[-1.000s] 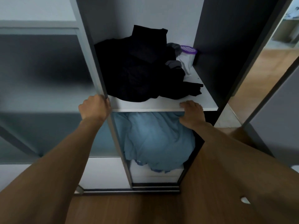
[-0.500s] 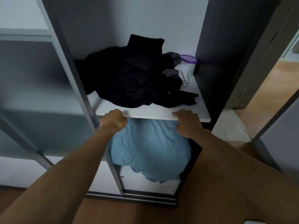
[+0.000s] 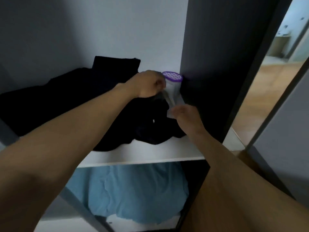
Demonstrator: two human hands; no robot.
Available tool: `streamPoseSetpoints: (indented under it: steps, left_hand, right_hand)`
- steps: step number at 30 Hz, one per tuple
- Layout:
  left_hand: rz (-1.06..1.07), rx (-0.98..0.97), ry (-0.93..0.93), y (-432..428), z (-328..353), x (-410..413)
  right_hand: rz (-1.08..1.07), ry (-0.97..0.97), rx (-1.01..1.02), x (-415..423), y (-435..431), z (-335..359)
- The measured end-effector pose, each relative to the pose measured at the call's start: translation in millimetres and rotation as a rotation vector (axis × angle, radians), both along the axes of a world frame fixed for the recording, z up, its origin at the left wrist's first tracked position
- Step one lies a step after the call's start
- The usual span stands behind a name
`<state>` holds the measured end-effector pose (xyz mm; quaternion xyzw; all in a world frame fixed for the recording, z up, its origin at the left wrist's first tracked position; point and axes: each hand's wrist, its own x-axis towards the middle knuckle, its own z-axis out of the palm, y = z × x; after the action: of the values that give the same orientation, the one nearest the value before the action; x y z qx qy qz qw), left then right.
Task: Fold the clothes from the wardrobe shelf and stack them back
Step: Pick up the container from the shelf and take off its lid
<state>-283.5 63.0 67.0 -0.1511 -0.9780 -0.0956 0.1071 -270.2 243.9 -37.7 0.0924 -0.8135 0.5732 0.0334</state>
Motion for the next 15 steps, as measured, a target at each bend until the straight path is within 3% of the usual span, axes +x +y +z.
streamPoseSetpoints:
  steps: [5,10,15]
  left_hand:
    - [-0.056,-0.062,-0.003,-24.3,24.5,-114.5]
    - [-0.007,0.136,-0.145,-50.8,-18.8,-208.2]
    - [0.165,0.277,-0.277,-61.4,-77.4,-275.1]
  right_hand:
    - [-0.169,-0.016,-0.127,-80.4,-23.2,31.8]
    - [-0.235,-0.124,-0.114,-154.8,-48.5,37.9]
    - [-0.282,-0.234,0.097,-226.1,-68.6,24.7]
